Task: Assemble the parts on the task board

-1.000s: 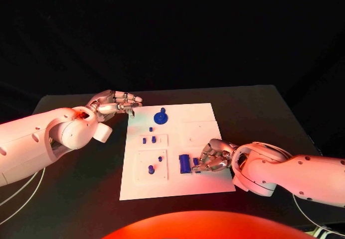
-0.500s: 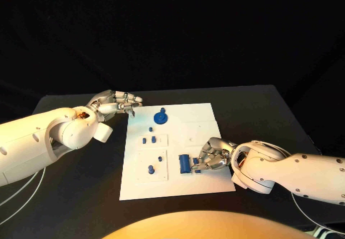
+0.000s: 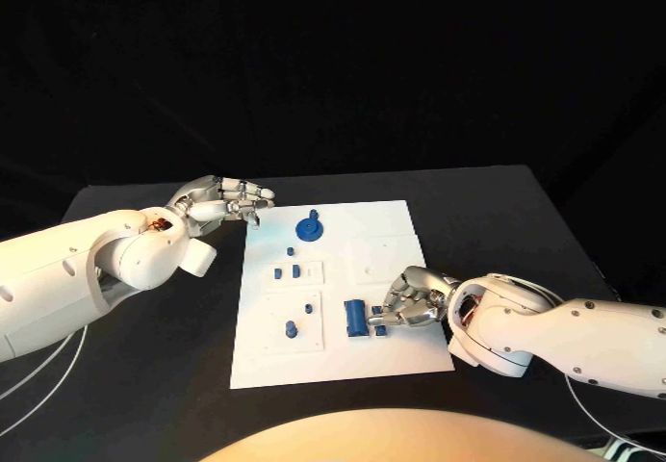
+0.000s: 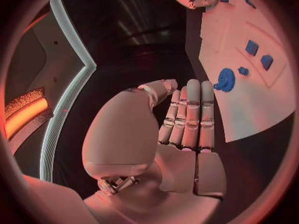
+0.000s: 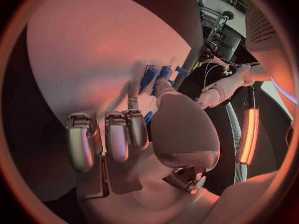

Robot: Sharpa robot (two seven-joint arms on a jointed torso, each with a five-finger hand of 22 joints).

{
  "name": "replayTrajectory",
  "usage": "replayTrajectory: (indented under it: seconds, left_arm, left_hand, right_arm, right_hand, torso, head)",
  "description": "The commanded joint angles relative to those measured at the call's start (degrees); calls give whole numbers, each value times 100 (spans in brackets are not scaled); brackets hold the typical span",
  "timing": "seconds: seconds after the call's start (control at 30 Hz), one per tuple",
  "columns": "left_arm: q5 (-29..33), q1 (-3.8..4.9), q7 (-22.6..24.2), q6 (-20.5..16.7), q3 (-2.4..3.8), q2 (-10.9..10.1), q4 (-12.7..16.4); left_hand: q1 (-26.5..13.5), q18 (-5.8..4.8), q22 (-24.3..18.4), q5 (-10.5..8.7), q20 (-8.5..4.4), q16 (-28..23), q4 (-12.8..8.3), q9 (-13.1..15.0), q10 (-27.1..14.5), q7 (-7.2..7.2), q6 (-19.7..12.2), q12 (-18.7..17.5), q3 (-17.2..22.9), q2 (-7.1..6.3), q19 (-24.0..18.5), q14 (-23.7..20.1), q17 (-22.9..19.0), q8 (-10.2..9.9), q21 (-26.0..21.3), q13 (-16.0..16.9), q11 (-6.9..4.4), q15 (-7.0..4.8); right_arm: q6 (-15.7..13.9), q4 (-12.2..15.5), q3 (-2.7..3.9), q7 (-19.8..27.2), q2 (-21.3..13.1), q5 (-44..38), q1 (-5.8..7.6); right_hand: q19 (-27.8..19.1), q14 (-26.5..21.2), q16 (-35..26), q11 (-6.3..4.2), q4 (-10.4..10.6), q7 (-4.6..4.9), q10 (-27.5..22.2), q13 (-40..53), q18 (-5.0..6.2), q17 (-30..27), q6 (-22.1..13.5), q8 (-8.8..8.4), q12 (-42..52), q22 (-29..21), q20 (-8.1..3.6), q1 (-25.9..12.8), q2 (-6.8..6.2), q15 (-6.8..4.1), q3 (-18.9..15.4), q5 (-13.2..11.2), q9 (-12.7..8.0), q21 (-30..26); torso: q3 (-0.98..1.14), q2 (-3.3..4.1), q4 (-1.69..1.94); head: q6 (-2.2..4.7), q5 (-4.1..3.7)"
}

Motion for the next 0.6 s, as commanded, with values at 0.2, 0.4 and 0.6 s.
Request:
replayTrajectory:
  seconds: [0.2, 0.4, 0.6]
  left_arm:
    - [16, 3, 12, 79, 2, 10, 7]
    - [13, 3, 1, 82, 0, 6, 10]
    - [10, 3, -5, 84, -1, -1, 8]
  left_hand:
    - [-23, 88, -8, 22, 14, -18, 31, 6, -37, 54, -20, 36, 9, 28, -3, 20, -11, 11, -31, -9, -8, 33]
    - [-23, 88, -8, 22, 14, -18, 31, 6, -37, 54, -20, 36, 9, 28, -3, 20, -11, 11, -31, -9, -8, 33]
    - [-23, 88, -8, 22, 14, -18, 31, 6, -37, 54, -20, 36, 9, 28, -3, 20, -11, 11, -31, -9, -8, 33]
  right_arm:
    - [-172, 87, -2, 79, -147, -13, -1]
    - [-32, 204, 1, 134, -297, -11, 10]
    - [116, 316, 0, 185, -418, -11, 8]
  right_hand:
    - [592, 567, 25, -27, 8, -7, 348, 1183, -77, 1313, 29, 57, 25, 1500, -35, -167, 180, -46, -436, -10, -49, 25]
    - [592, 568, 27, -28, -10, -8, 349, 1184, -77, 1317, 20, 63, 26, 1500, -37, 5, 230, -48, -554, -10, -40, 25]
    - [595, 567, 26, -26, -26, -4, 348, 1185, -79, 1315, 3, 61, 22, 1503, -36, 545, 288, -46, -710, -10, -33, 34]
  torso:
    - [-2, -3, 2]
    - [-3, 1, -1]
    - [-1, 3, -6]
  head:
    - [17, -7]
    - [24, -10]
    - [31, -7]
